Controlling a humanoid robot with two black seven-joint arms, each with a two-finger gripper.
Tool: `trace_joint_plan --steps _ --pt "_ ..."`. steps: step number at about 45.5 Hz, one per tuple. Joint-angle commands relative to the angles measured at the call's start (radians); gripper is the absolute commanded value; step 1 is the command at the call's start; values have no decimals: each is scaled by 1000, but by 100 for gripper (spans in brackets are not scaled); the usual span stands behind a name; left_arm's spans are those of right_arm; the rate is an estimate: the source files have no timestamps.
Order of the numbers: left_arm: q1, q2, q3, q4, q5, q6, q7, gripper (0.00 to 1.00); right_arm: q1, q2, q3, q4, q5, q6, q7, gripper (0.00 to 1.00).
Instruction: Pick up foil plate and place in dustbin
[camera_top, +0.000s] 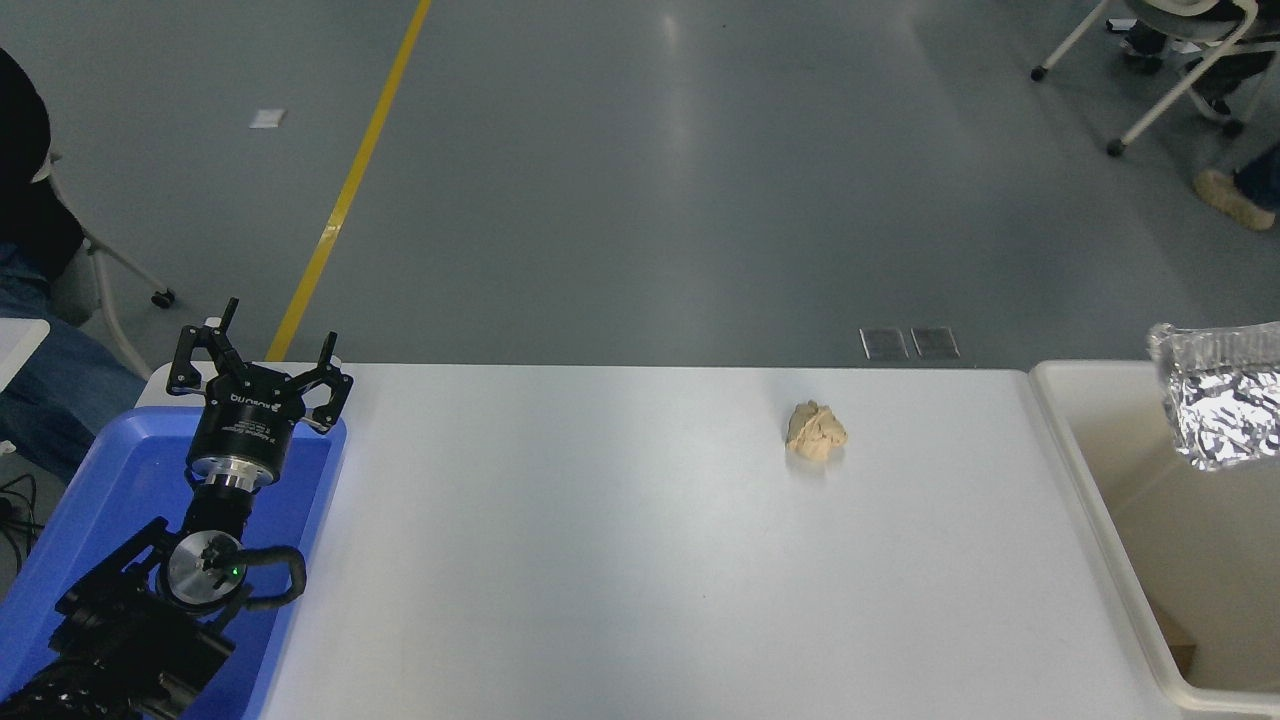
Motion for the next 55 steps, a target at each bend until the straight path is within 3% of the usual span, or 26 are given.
trace_joint_plan --steps 1,10,18,20,21,22,23,25,26,42,55 --pt "-1 0 0 0 0 0 0 100 -535 179 478 -344 26 -68 -4 0" --pt "0 0 -1 0 0 4 -2 100 -623 267 530 -375 152 -141 -103 0" --pt "0 0 -1 0 0 4 -2 100 -629 274 530 -376 169 -180 -128 0" --pt "0 0 -1 0 0 4 -2 100 -629 270 529 -376 169 -191 -129 5" --pt "0 0 -1 0 0 4 -2 100 -629 270 529 -378 169 -197 -131 12" --pt "0 0 -1 0 0 4 -2 100 -629 268 529 -380 172 -209 -131 34" --pt "0 0 -1 0 0 4 -2 100 -629 267 529 -380 173 -209 -132 49" --pt "0 0 -1 0 0 4 -2 100 -629 265 529 -381 175 -212 -138 89" --pt "0 0 -1 0 0 4 -2 100 -627 265 529 -381 175 -212 -140 100" --pt "-1 0 0 0 2 4 -2 100 -515 225 487 -329 173 -200 -134 100" --pt "-3 0 2 0 2 0 3 100 89 47 -58 257 172 -183 -135 100"
